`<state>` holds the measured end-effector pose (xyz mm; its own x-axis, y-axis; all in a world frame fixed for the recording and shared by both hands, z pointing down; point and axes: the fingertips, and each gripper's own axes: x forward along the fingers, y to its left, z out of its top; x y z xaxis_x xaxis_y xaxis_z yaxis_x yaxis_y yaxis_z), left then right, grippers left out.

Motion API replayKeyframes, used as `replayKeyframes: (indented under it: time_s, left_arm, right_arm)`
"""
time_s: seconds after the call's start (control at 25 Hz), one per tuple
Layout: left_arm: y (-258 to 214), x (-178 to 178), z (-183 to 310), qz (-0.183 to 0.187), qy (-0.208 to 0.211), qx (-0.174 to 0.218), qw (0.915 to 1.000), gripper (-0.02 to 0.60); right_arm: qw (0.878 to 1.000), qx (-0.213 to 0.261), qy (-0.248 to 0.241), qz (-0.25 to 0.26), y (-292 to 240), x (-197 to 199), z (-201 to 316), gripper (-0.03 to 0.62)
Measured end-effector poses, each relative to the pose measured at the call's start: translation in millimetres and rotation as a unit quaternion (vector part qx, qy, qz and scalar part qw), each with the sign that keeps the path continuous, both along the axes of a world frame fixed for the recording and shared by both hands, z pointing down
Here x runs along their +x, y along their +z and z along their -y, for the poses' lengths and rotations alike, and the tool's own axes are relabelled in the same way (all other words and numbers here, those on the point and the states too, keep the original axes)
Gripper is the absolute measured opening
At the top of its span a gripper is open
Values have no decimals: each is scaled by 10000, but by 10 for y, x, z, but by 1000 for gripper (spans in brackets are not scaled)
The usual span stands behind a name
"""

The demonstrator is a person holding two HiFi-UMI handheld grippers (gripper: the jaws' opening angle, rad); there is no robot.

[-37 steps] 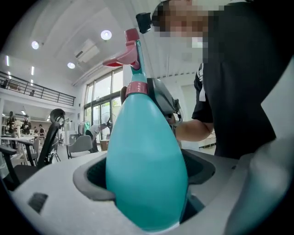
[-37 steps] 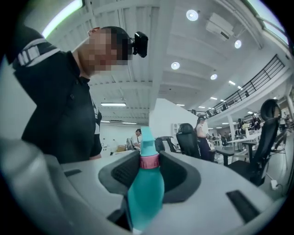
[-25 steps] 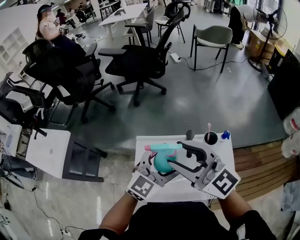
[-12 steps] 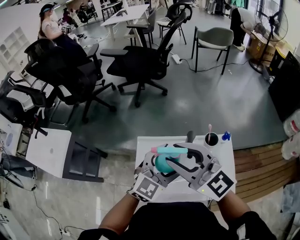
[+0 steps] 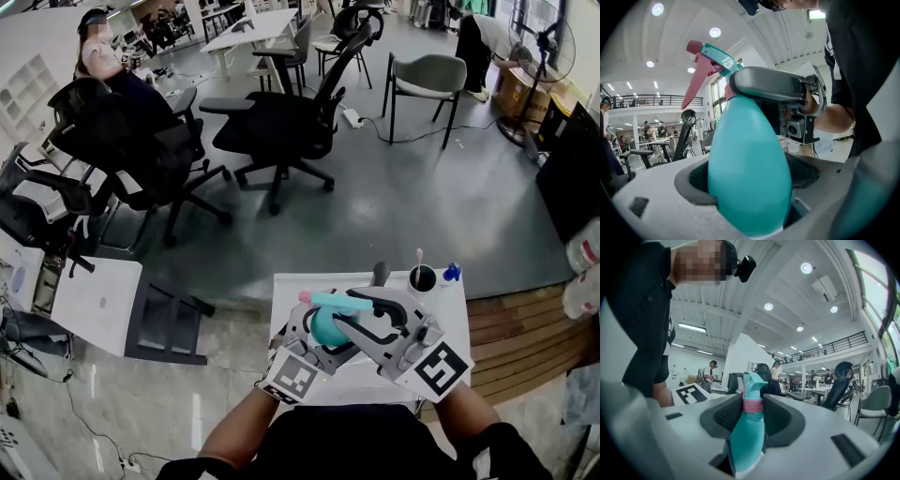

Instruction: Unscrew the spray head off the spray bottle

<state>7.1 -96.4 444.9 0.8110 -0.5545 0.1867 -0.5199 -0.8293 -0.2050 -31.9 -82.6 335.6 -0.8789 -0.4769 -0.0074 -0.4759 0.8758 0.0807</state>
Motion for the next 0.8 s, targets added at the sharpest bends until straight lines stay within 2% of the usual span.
replayKeyframes:
  time_s: [0.16, 0.36, 0.6, 0.8]
  left_arm:
    - [-22, 1, 19, 57, 4, 47, 10000, 454]
    - [167, -35, -5, 146, -48, -111, 9998, 454]
    - [149, -74, 63, 177, -235, -348, 9990, 454]
    - [378, -44, -16, 148, -109, -470, 9987, 455]
  right_arm:
    - [9999, 36, 31, 95, -36, 10, 12, 146]
    - [9996, 138, 66, 241, -129, 22, 24, 144]
    - [9982, 276, 199, 486, -272, 31, 35, 144]
    - [9958, 372, 294, 780, -433, 63, 46, 144]
